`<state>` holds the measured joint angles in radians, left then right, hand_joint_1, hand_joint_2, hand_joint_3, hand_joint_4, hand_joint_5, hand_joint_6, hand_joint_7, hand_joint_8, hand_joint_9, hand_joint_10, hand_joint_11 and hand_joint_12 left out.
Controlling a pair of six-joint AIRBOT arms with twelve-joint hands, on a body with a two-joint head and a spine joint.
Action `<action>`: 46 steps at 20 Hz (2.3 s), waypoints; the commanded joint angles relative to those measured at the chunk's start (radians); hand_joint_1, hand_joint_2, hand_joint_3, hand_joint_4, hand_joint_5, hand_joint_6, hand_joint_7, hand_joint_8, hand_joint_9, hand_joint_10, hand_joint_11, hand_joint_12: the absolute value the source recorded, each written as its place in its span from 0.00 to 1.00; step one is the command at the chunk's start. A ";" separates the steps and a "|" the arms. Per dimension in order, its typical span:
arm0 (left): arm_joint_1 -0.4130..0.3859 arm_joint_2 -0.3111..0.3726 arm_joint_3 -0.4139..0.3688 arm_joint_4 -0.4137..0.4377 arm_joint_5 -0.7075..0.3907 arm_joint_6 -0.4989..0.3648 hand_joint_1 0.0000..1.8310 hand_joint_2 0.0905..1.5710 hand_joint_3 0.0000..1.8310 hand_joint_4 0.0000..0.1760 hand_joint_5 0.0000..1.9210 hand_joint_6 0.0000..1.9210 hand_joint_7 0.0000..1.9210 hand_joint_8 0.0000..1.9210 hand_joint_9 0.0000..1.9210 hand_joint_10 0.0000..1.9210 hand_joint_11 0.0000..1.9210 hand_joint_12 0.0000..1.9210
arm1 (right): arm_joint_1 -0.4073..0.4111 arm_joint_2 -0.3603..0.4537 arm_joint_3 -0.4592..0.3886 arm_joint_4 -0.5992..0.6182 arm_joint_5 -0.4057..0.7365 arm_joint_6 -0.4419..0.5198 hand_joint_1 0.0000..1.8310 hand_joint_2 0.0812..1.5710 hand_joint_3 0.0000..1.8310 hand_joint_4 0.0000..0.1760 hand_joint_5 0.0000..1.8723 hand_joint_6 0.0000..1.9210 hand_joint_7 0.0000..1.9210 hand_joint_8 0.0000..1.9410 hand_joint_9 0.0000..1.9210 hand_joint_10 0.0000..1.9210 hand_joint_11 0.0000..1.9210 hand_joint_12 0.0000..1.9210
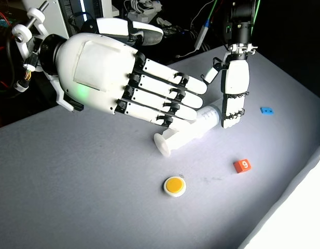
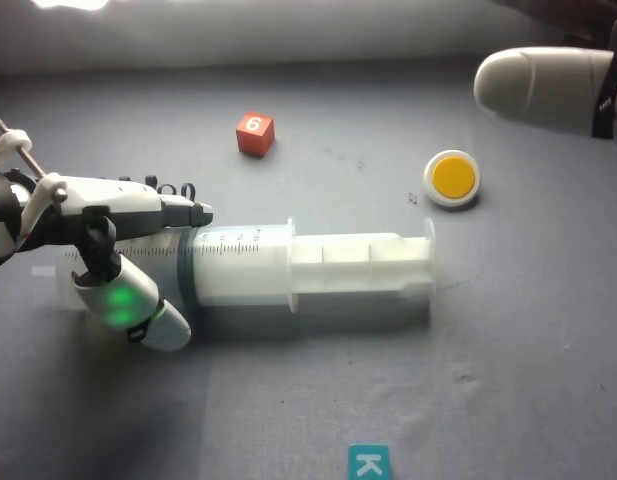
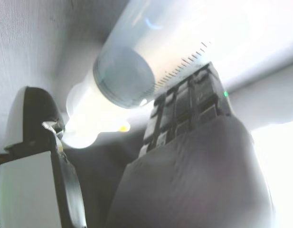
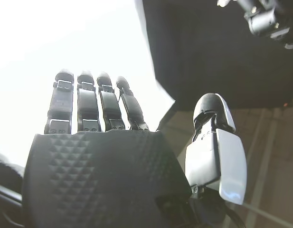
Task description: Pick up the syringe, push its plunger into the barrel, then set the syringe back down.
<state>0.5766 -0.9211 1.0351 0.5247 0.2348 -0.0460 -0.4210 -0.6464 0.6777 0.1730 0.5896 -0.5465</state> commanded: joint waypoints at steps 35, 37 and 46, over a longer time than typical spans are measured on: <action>-0.011 -0.022 0.019 -0.010 -0.102 0.000 0.66 0.70 0.00 0.00 0.51 0.49 0.50 0.59 0.41 0.66 0.21 0.91 | -0.075 -0.031 -0.001 0.064 0.282 0.006 0.00 0.71 0.01 0.00 0.00 0.00 0.00 0.00 0.00 0.00 0.00 0.00; -0.022 0.005 0.005 -0.028 -0.131 0.000 0.65 0.71 0.00 0.16 0.48 0.56 0.47 0.61 0.39 0.66 0.20 0.91 | -0.079 -0.032 -0.001 0.064 0.283 -0.004 0.00 0.70 0.00 0.00 0.00 0.00 0.00 0.00 0.00 0.00 0.00 0.00; -0.124 0.113 -0.058 -0.160 -0.189 0.000 0.66 0.70 0.00 0.18 0.49 0.57 0.51 0.53 0.44 0.58 0.24 0.84 | -0.109 -0.036 -0.002 0.062 0.280 -0.021 0.00 0.68 0.00 0.00 0.00 0.00 0.00 0.00 0.00 0.00 0.00 0.00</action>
<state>0.4656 -0.8139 0.9775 0.3702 0.1410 -0.0349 -0.5350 -0.6853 0.6777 0.2481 0.7437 -0.5747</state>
